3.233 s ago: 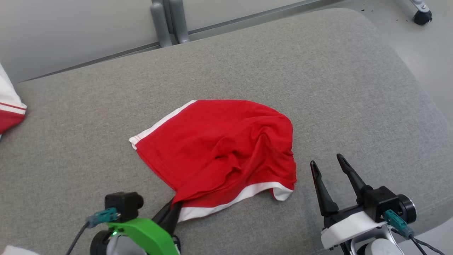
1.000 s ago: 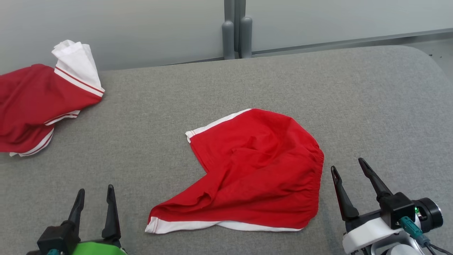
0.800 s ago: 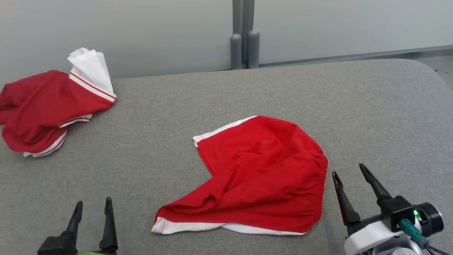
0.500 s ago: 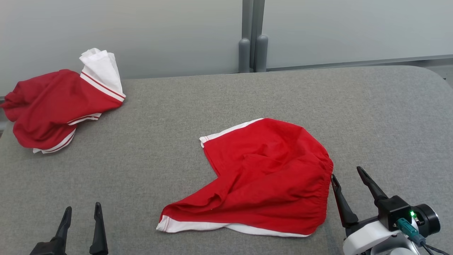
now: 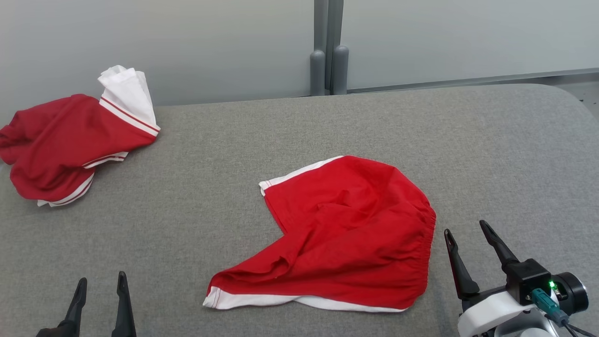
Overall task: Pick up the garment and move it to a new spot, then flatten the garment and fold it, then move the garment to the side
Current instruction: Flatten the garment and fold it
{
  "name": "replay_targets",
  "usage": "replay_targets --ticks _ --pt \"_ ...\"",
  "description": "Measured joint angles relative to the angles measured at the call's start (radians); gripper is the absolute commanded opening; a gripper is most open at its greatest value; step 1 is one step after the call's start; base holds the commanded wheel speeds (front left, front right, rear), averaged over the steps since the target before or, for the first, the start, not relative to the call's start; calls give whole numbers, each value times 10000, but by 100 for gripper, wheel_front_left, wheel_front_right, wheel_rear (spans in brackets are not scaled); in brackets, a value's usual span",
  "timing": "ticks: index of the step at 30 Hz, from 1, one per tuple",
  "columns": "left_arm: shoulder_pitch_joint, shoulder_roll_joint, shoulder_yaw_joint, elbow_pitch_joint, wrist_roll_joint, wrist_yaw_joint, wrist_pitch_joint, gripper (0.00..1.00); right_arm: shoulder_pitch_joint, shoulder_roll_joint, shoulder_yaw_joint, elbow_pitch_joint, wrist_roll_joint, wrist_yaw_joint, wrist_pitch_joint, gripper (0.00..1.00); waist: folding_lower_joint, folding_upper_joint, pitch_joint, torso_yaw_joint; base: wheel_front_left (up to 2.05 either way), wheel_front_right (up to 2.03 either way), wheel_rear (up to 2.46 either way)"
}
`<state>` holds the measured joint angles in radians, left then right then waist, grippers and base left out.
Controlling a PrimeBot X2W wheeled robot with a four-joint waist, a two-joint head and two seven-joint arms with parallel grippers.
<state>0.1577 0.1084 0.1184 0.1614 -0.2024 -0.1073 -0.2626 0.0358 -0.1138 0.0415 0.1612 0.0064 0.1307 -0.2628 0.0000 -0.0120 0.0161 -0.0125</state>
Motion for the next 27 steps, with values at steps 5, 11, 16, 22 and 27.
replay_targets --ticks 5,11,16,22,27 --pt "17 -54 104 12 115 -92 0 100 0 4 -38 -2 -4 0 0 100 0 0 -18 -46 0 0 0" --pt "56 -167 173 81 242 -167 2 100 -2 -2 -75 -46 -25 0 0 100 0 0 -42 -36 0 0 0" --pt "58 -240 173 82 291 -201 0 100 -7 0 -58 -52 -27 0 0 100 0 0 -45 -17 0 0 0" --pt "58 -270 205 94 324 -215 0 100 -11 12 50 -67 -58 0 0 100 0 0 14 -31 0 0 0" --pt "57 -232 -31 282 332 -217 0 100 100 -52 606 150 259 0 0 100 0 0 109 -48 0 0 0"
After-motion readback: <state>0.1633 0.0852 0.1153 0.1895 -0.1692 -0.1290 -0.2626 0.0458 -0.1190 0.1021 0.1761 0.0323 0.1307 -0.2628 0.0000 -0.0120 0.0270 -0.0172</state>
